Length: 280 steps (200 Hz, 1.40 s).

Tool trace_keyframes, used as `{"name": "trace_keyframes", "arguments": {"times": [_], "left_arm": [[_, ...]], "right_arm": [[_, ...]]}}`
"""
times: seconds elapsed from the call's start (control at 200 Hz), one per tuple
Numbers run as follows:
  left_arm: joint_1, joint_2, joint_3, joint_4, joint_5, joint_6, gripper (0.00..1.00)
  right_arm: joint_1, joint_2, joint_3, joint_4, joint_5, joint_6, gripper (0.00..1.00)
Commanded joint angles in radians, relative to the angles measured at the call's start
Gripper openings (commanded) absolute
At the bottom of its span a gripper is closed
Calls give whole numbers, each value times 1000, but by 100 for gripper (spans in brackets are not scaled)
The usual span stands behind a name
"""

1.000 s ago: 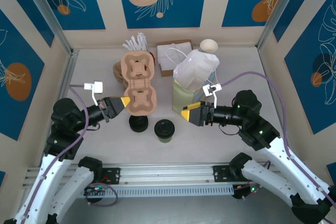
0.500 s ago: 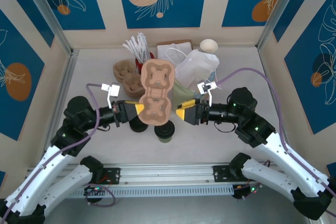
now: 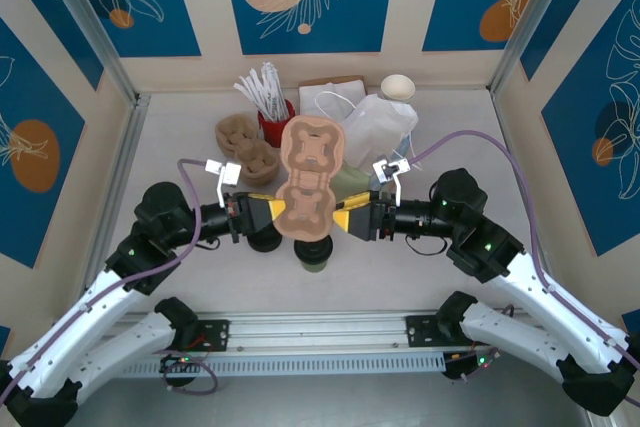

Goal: Pack the takeout coffee

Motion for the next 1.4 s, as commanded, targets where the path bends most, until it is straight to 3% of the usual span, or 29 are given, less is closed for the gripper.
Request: {"name": "trace_keyframes", "arguments": {"times": [0.0, 0.52, 0.825, 1.29, 1.395], "left_arm": [[-23, 8, 35, 47, -11, 20, 9], [-47, 41, 40, 70, -52, 29, 6], [-54, 89, 66, 104, -37, 19, 6], [-60, 92, 57, 150, -37, 4, 6], [-60, 98, 63, 159, -29, 0, 6]], "right_arm": [[12, -19, 3, -29, 40, -38, 55], [23, -85, 37, -211, 197, -126, 61], [24, -56, 1, -98, 109, -84, 61], [22, -57, 1, -68, 117, -82, 61], [22, -50, 0, -54, 115, -75, 53]]}}
